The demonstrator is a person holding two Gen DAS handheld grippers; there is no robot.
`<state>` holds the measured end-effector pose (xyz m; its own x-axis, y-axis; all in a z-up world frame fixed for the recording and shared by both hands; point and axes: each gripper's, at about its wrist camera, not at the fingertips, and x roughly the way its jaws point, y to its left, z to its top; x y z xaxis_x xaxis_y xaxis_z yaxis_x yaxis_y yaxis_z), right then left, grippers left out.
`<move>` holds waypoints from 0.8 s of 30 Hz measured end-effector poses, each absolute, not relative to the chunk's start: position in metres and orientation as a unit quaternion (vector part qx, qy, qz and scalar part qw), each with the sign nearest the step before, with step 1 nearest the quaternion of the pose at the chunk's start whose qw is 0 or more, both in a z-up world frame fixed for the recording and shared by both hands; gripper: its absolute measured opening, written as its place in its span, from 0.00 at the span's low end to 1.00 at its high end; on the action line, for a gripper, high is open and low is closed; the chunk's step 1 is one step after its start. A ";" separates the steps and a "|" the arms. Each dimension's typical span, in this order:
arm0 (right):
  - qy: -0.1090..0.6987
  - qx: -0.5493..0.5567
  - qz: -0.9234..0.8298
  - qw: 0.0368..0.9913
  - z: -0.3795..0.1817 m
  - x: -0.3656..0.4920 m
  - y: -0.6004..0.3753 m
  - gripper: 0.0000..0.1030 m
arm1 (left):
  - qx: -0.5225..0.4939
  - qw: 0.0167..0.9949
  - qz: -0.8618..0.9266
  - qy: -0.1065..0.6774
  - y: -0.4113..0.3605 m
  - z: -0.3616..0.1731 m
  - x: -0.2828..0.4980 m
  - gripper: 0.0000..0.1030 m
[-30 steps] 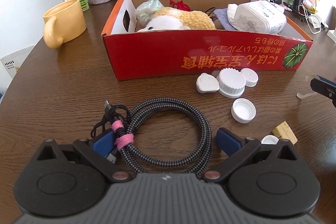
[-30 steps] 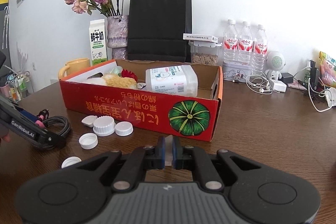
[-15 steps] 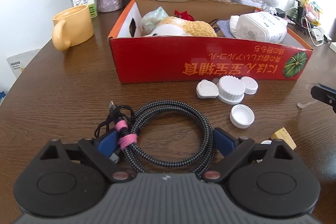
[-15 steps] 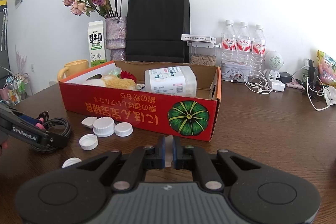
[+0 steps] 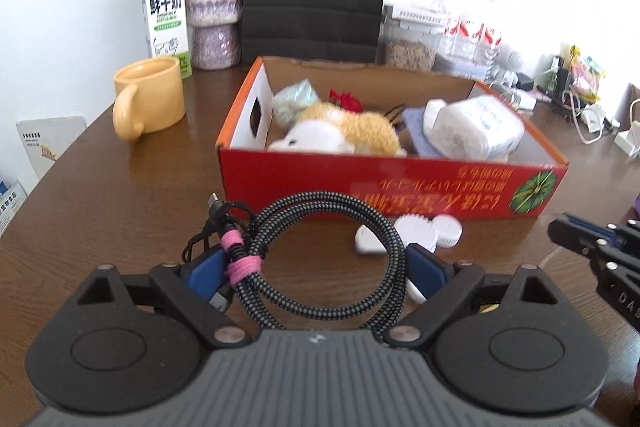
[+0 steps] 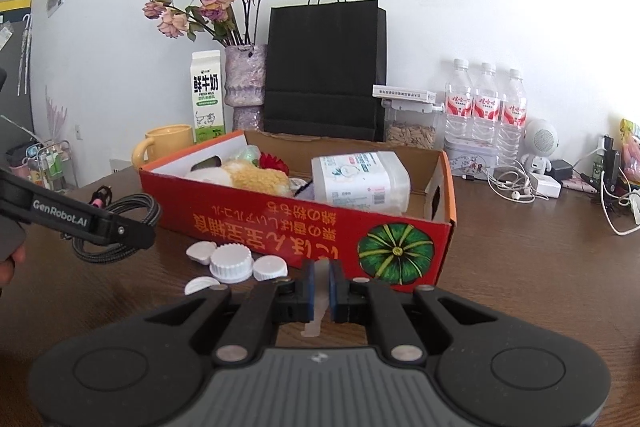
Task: Organize objects
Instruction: 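Lift the black cable over the box with the left gripper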
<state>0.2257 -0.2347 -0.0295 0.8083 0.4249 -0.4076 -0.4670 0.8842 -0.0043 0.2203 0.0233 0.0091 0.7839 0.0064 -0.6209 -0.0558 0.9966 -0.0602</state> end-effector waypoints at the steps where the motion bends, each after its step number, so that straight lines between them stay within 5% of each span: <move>1: 0.196 -0.052 0.239 0.950 -0.025 0.226 -0.231 0.06 | -0.039 0.946 0.015 0.323 0.023 0.013 0.221 0.92; 24: 0.120 -0.045 0.256 0.958 0.031 0.301 -0.173 0.06 | -0.072 0.969 0.000 0.237 0.020 0.065 0.290 0.92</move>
<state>0.3015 -0.1725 0.0306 0.8405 0.4792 -0.2531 -0.5006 0.8654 -0.0240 0.2895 0.0202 0.0652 0.8879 -0.0335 -0.4588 -0.0347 0.9896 -0.1393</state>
